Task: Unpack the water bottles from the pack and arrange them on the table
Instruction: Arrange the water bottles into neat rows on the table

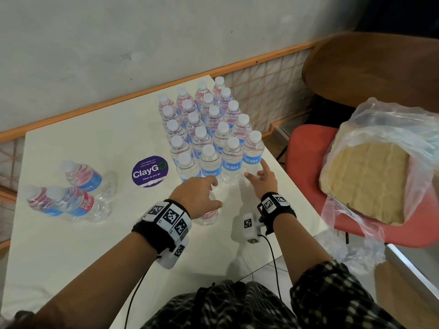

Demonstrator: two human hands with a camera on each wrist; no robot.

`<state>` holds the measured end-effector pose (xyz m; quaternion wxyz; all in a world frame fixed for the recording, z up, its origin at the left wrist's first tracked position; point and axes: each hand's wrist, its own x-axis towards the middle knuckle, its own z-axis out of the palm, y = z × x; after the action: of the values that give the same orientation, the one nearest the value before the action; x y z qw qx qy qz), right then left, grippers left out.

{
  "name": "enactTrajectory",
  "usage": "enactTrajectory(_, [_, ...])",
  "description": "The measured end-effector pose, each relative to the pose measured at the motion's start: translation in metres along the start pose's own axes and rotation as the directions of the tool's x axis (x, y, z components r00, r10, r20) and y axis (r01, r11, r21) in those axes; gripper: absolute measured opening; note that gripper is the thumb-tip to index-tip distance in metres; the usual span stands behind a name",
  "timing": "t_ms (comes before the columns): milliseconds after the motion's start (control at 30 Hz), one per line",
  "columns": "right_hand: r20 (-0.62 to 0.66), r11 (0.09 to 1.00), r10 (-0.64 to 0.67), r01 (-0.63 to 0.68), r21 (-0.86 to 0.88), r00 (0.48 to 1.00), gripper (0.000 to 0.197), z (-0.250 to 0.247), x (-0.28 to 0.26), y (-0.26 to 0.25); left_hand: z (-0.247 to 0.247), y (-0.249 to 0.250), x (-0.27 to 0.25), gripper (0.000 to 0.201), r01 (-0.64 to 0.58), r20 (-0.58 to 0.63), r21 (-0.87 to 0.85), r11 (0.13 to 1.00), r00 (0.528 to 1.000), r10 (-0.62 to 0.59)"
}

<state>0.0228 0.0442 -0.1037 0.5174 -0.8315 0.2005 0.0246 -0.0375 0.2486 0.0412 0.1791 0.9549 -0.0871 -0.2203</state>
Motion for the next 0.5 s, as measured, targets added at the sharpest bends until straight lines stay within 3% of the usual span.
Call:
enactTrajectory(100, [-0.016, 0.995, 0.063, -0.061, 0.083, 0.998, 0.071, -0.002, -0.008, 0.001, 0.0, -0.001, 0.0, 0.053, -0.012, -0.008, -0.009, 1.0, 1.0, 0.012])
enactTrajectory(167, [0.003, 0.991, 0.073, -0.073, 0.114, 0.997, 0.06, -0.003, -0.019, 0.002, 0.0, 0.0, 0.003, 0.053, -0.017, -0.01, -0.023, 1.0, 1.0, 0.017])
enactTrajectory(300, [0.184, 0.998, -0.028, 0.037, -0.044, 0.982, 0.044, 0.005, -0.044, 0.003, 0.006, 0.009, 0.011, 0.047, -0.058, -0.044, -0.088, 0.994, 0.998, 0.054])
enactTrajectory(433, [0.396, 0.964, -0.073, 0.167, -0.208, 0.915, 0.062, 0.015, -0.065, 0.013, 0.014, 0.023, 0.015, 0.045, -0.136, -0.062, -0.256, 0.957, 0.99, 0.125])
enactTrajectory(500, [0.411, 0.967, -0.052, 0.149, -0.207, 0.91, 0.076, 0.021, -0.062, 0.032, 0.018, 0.024, 0.015, 0.04, -0.186, -0.06, -0.329, 0.926, 0.983, 0.176])
